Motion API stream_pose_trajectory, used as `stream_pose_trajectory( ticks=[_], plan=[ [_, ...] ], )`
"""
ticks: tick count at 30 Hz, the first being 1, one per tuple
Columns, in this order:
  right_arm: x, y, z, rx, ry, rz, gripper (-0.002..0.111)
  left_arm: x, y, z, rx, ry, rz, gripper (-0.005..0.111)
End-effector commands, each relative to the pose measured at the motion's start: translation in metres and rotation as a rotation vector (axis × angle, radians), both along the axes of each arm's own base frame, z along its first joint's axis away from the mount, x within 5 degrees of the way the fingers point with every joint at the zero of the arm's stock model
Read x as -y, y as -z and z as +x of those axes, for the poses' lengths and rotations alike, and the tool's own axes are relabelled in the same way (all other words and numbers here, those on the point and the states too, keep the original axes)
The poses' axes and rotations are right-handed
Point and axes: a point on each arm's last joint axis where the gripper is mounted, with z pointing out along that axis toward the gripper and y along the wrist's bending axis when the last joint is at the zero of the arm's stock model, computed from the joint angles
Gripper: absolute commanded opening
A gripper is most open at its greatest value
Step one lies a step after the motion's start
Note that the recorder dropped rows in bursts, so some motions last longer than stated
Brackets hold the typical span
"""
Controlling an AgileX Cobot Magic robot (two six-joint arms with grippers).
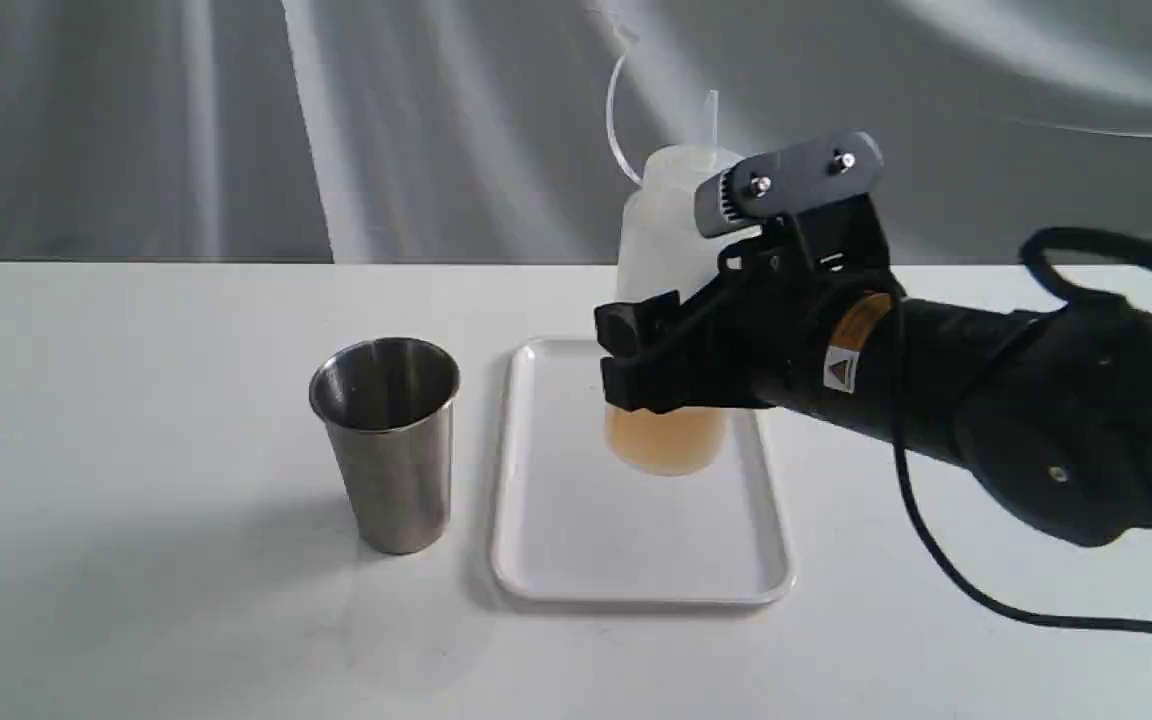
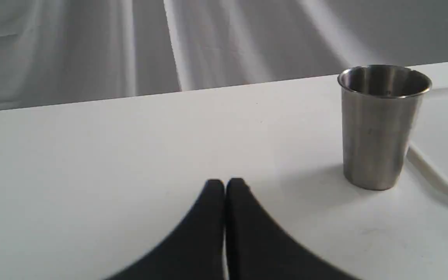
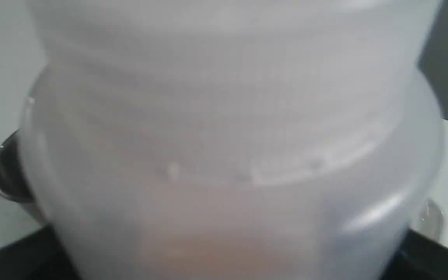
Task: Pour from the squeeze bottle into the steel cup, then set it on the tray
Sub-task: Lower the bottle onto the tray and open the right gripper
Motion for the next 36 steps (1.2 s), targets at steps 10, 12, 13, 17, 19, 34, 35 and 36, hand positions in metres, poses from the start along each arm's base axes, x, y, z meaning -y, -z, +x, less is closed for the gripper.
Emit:
stream_pose_trajectory(
  ticks=[10, 12, 13, 17, 19, 34, 35, 36],
  plan=[
    [0.001, 0.049, 0.023, 0.087, 0.054, -0.057, 0.014, 0.000, 0.001, 0.000, 0.005, 0.005, -0.004, 0.000],
    [0.002, 0.054, 0.026, 0.094, 0.080, -0.052, 0.014, 0.000, 0.001, 0.000, 0.005, 0.005, -0.004, 0.000],
    [0.003, 0.055, 0.027, 0.096, 0.090, -0.046, 0.014, 0.000, 0.001, 0.000, 0.005, 0.005, -0.004, 0.000],
    [-0.001, 0.059, 0.039, 0.104, 0.094, -0.044, 0.014, 0.000, 0.001, 0.000, 0.005, 0.005, -0.004, 0.000],
    [-0.004, 0.059, 0.046, 0.113, 0.094, -0.042, 0.014, 0.000, 0.001, 0.000, 0.005, 0.005, -0.006, 0.000],
    [-0.009, 0.082, 0.066, 0.057, 0.118, -0.040, 0.014, 0.000, 0.001, 0.000, 0.005, 0.006, -0.002, 0.000],
    [-0.009, 0.083, 0.066, 0.053, 0.118, -0.041, 0.014, 0.000, 0.001, 0.000, 0.005, 0.006, -0.002, 0.000],
    [-0.009, 0.086, 0.066, 0.048, 0.118, -0.043, 0.014, 0.000, 0.001, 0.000, 0.005, 0.006, -0.002, 0.000]
  ],
)
